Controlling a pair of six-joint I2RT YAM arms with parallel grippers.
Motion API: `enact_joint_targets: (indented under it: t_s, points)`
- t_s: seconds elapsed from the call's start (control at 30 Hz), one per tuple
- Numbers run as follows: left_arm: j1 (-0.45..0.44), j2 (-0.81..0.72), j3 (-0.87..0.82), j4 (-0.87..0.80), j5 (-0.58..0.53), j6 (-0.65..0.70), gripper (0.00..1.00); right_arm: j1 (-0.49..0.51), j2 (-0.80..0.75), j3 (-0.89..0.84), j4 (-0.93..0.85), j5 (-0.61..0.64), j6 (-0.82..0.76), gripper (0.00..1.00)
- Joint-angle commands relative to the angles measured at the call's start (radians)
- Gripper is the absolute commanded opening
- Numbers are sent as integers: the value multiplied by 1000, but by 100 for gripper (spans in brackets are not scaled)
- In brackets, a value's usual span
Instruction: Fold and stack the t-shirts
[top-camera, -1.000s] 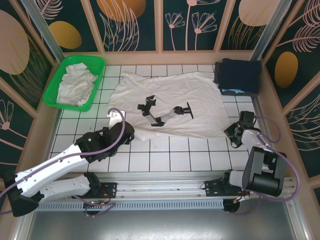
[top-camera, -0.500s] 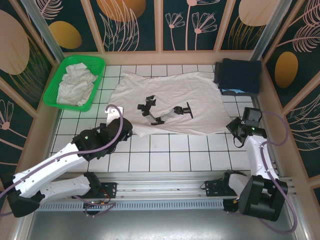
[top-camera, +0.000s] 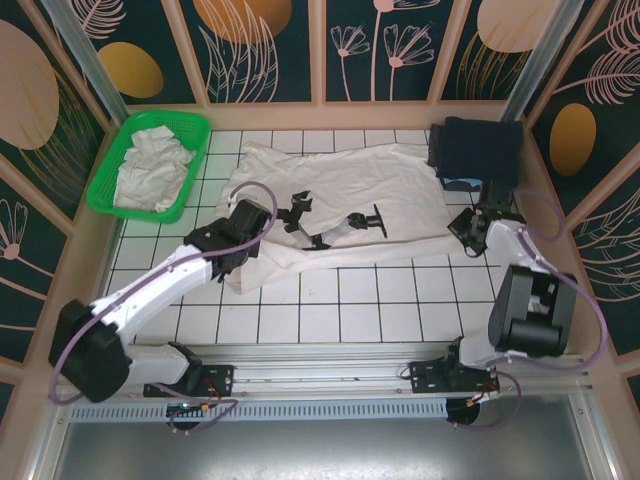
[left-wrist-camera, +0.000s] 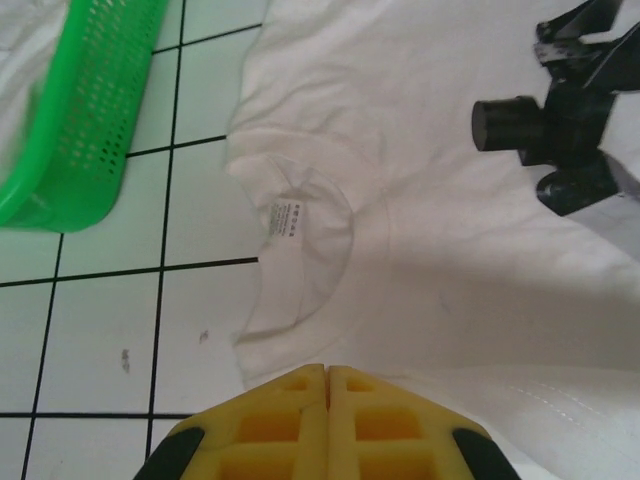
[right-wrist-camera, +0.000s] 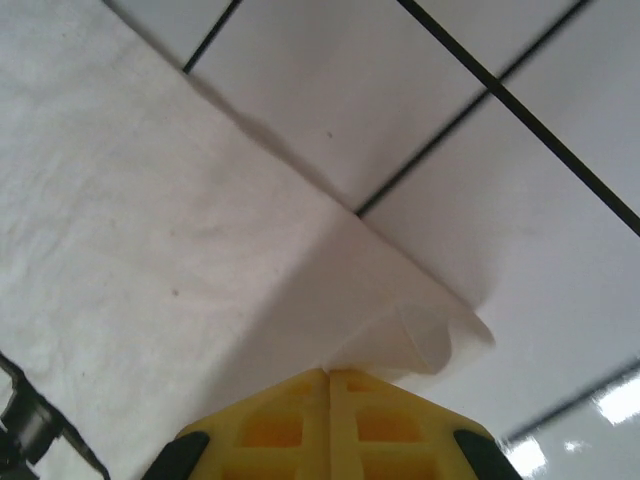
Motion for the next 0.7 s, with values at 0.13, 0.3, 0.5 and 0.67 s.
enact_joint_targets:
  t_s: [0.13, 0.3, 0.5, 0.67]
  points:
    - [90, 121, 78, 116, 82, 108, 0, 28, 209, 181, 47, -8, -56, 0]
    - [116, 222, 143, 115, 85, 150, 0, 48, 329, 282, 33, -35, -78, 0]
    - [147, 327, 226, 130, 101, 201, 0, 79, 446, 381, -3, -33, -96, 0]
    - [173, 405, 296, 129, 129, 223, 0, 84, 494, 413, -24, -11, -100, 0]
